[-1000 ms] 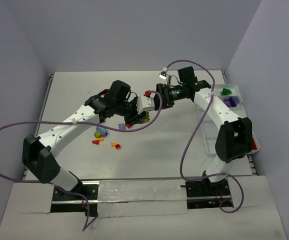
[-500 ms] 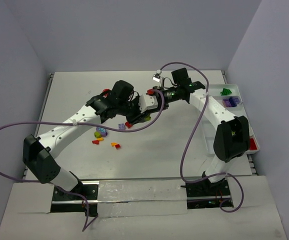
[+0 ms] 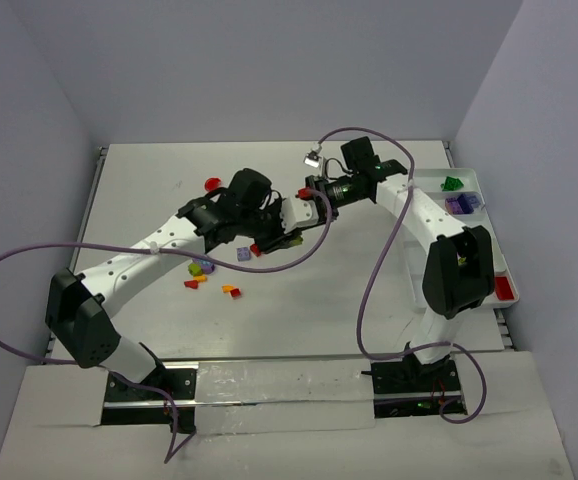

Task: Sort the legos into containers by color

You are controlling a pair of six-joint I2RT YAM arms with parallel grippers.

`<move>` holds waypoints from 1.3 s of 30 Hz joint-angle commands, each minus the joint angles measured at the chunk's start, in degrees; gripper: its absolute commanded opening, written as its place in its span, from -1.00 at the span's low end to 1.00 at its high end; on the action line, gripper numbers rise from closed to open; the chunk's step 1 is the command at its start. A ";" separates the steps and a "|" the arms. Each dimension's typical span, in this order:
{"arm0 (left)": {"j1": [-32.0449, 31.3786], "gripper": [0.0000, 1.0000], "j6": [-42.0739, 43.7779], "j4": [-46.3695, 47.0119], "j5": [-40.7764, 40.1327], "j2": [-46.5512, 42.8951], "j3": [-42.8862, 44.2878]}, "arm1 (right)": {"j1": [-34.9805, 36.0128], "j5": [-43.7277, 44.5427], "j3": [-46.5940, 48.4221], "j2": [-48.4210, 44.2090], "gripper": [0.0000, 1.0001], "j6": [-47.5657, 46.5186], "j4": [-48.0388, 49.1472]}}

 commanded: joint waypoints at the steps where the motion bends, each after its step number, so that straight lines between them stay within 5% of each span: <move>1: 0.72 -1.00 0.67 2.30 -4.47 -2.74 -4.19 | -8.54 0.90 0.88 -3.29 -1.00 -7.77 -6.84; 7: 0.81 -1.00 0.25 3.13 -4.25 -3.26 -6.83 | -20.57 6.48 2.05 -4.20 -1.00 -21.86 -19.98; 14: 1.65 -1.00 -1.87 2.83 -3.17 -2.57 -5.38 | -29.42 43.96 -5.97 -11.66 -1.00 -32.08 -16.85; 18: 2.11 -1.00 -3.56 2.35 -2.43 -1.47 -3.70 | -33.20 55.80 -10.10 -13.94 -1.00 -34.87 -13.16; 26: 2.58 -1.00 -5.41 1.67 -2.38 -0.08 -1.31 | -41.71 62.06 -10.87 -10.49 -1.00 -37.84 -7.52; 39: 2.91 -1.00 -7.28 1.60 -3.06 1.20 0.32 | -44.36 64.19 -8.12 -0.97 -0.87 -38.46 -1.15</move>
